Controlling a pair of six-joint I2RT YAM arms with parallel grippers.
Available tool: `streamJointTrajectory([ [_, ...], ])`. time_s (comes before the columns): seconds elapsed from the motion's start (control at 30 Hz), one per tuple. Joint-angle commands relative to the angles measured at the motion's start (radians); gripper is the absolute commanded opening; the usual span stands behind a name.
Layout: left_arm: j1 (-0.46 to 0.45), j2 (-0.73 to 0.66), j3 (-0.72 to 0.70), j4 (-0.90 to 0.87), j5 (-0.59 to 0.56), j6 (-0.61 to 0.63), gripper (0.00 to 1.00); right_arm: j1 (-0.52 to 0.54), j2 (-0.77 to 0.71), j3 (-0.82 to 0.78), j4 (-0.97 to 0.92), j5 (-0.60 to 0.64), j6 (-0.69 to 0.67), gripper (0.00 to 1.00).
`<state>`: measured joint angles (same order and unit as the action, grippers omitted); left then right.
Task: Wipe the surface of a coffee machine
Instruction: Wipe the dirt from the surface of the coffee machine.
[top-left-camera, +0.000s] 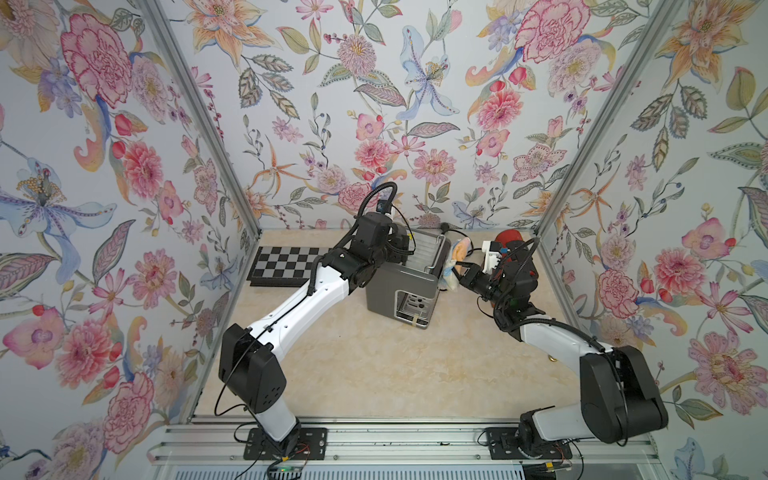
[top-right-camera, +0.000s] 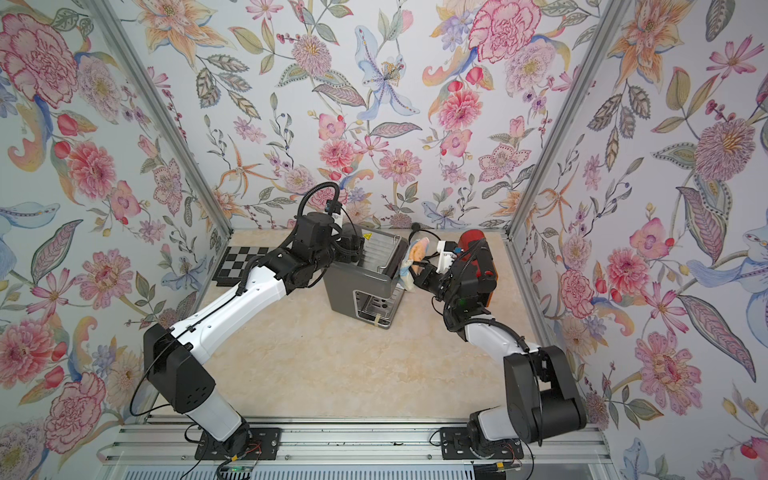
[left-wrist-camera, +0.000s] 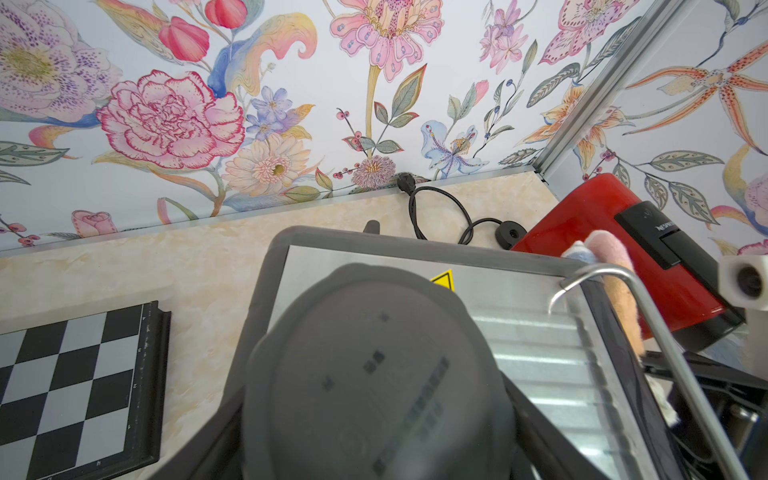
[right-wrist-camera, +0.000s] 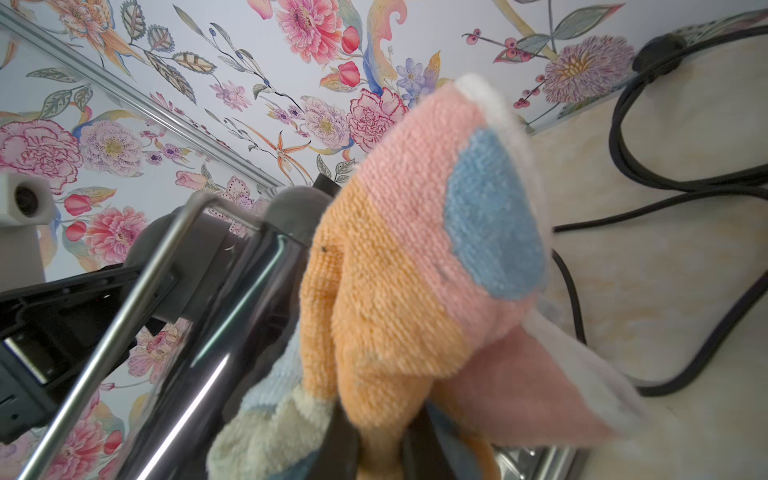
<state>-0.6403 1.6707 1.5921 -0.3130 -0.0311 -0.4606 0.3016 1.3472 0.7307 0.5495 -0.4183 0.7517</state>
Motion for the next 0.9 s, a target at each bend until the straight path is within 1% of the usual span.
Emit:
streamJointTrajectory([
  [0.0, -0.058, -0.042, -0.02, 0.114, 0.433, -0.053, 0.54, 0.187, -0.166, 0.012, -0.259, 0.106, -0.278, 0.0],
  [0.07, -0.037, -0.047, -0.022, 0.119, 0.47, -0.051, 0.55, 0.252, -0.222, 0.029, -0.363, 0.214, -0.329, 0.0],
  [0.13, -0.023, -0.056, -0.028, 0.117, 0.474, -0.045, 0.57, 0.261, -0.249, 0.03, -0.395, 0.224, -0.323, 0.0],
  [0.2, -0.007, -0.07, -0.027, 0.107, 0.484, -0.033, 0.69, 0.26, -0.266, 0.037, -0.419, 0.233, -0.319, 0.0],
  [0.27, 0.018, -0.095, -0.026, 0.106, 0.5, -0.019, 0.86, 0.256, -0.276, 0.051, -0.431, 0.235, -0.315, 0.0],
  [0.33, 0.06, -0.097, -0.019, 0.118, 0.551, -0.019, 0.99, 0.249, -0.275, 0.069, -0.446, 0.23, -0.311, 0.0],
  [0.4, 0.107, -0.13, 0.004, 0.116, 0.602, -0.016, 0.99, 0.241, -0.272, 0.087, -0.472, 0.23, -0.312, 0.0],
  [0.47, 0.161, -0.127, 0.03, 0.118, 0.641, -0.014, 0.99, 0.23, -0.275, 0.094, -0.489, 0.228, -0.311, 0.0],
  [0.53, 0.221, -0.113, 0.051, 0.157, 0.718, -0.03, 0.99, 0.22, -0.284, 0.098, -0.508, 0.222, -0.307, 0.0],
  [0.6, 0.274, -0.037, 0.067, 0.23, 0.816, -0.062, 0.99, 0.22, -0.303, 0.095, -0.524, 0.222, -0.303, 0.0],
  [0.7, 0.311, 0.06, 0.134, 0.283, 0.927, -0.06, 0.99, 0.233, -0.348, 0.089, -0.562, 0.236, -0.301, 0.0],
  [0.8, 0.346, 0.171, 0.195, 0.403, 1.056, -0.126, 0.99, 0.249, -0.405, 0.072, -0.602, 0.251, -0.294, 0.0],
  [0.87, 0.359, 0.245, 0.269, 0.394, 1.103, -0.115, 0.99, 0.263, -0.438, 0.07, -0.637, 0.256, -0.286, 0.0],
])
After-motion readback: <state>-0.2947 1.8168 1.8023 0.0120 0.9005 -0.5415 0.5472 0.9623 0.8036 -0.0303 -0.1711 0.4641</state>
